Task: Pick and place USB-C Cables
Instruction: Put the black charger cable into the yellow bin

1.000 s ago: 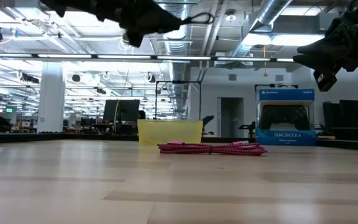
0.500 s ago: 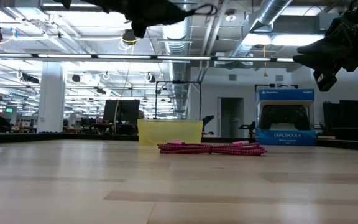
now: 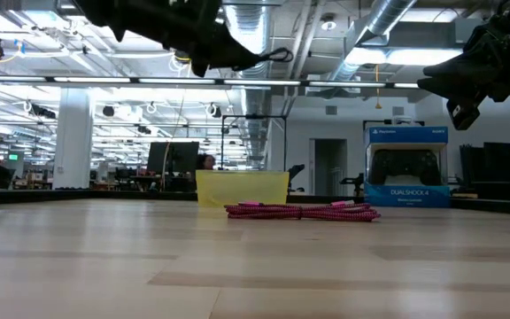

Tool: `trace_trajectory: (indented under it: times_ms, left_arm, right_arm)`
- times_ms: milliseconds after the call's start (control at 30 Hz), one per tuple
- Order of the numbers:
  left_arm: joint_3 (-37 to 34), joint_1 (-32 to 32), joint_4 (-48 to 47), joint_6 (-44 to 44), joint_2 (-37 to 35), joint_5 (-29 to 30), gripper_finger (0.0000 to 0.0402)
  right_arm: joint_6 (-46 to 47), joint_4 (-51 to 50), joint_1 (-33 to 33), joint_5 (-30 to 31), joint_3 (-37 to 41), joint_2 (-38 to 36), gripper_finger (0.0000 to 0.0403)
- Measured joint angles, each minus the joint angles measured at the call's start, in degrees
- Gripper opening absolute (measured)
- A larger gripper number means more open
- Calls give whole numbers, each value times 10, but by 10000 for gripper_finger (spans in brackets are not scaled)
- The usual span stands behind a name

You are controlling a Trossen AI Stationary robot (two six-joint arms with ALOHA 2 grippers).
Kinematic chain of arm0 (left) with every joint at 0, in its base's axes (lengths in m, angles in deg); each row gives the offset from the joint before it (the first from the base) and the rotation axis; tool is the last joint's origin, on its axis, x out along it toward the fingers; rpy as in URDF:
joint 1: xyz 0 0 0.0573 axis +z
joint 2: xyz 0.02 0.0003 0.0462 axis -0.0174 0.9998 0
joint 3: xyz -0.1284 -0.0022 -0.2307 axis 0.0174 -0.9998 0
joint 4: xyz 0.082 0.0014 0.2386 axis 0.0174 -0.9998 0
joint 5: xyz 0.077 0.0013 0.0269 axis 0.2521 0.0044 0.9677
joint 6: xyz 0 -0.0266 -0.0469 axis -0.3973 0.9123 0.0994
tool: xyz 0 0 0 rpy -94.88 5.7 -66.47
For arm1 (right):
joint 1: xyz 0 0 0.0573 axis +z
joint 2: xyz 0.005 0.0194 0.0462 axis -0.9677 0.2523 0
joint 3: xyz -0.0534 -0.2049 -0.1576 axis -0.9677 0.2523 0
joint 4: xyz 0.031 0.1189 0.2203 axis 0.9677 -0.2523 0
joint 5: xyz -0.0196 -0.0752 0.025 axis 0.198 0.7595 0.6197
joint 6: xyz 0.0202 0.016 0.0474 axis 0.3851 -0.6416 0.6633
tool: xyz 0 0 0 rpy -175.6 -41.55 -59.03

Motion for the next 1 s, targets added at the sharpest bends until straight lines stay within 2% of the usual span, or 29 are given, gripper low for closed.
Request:
trace_trajectory:
  times_ms: [533, 667, 833, 1000]
  left_arm:
    - [0, 205, 1, -39, 0, -88, 8]
    - [0, 222, 1, -33, 0, -124, 8]
    - [0, 223, -5, -47, 2, -125, 8]
    - [0, 227, -1, -45, 42, -143, 8]
  right_arm:
    - [-1, 0, 0, 0, 0, 0, 118]
    - [-8, 0, 0, 0, 0, 0, 118]
    - [-15, 0, 0, 2, 0, 0, 118]
    - [-15, 0, 0, 2, 0, 0, 118]
